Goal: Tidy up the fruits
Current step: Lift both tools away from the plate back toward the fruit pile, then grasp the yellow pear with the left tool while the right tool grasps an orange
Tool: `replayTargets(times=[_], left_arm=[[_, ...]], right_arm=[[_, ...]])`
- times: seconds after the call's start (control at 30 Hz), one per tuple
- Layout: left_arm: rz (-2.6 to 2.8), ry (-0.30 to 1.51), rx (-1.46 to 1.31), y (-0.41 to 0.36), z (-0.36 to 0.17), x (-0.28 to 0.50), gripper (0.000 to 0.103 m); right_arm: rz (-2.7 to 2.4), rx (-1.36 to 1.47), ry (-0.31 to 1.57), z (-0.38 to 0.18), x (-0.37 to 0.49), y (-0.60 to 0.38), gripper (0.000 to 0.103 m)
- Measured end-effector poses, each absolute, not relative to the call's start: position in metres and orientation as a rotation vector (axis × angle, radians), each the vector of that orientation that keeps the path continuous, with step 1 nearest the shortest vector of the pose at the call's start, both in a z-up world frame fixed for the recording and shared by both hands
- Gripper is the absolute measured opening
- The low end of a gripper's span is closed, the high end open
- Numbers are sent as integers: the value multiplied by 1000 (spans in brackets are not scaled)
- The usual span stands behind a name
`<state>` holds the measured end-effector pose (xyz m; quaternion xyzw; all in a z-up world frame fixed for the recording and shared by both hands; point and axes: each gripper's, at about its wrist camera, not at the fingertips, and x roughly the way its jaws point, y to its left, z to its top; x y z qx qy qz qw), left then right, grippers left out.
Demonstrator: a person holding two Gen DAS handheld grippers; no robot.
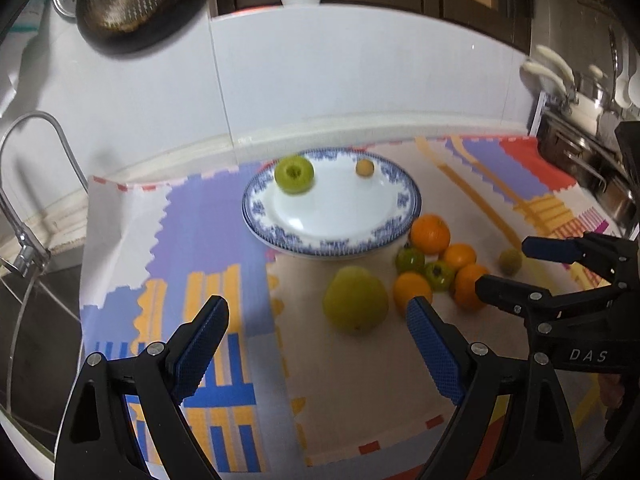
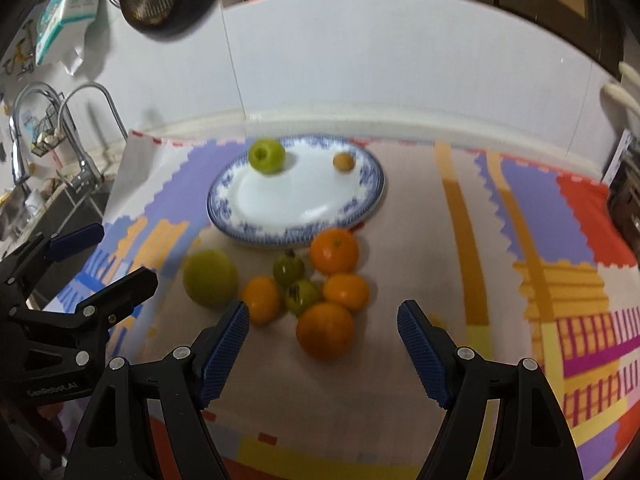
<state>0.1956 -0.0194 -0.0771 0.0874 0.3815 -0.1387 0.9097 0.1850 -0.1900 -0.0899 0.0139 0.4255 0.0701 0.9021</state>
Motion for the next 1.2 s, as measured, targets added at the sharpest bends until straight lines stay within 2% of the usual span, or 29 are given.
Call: replayTargets(times=[0.37,0.67,0.9,1.0,1.2], left_arm=[[-350,861,187,-30,-108,220,90],[-377,886,204,-39,-122,233,74],[-412,914,195,-47,-127,235,50],[-410,914,197,-49,-129,235,50],[-397,918,190,-48,-128,233,50]], right_arm=[[128,22,968,-119,196,-192,74],[155,38,999,-130,205,-189,58],[186,74,1018,-134,207,-192,46],[196,80,1019,-135,207,-192,42],[197,71,1014,-134,206,-191,41]])
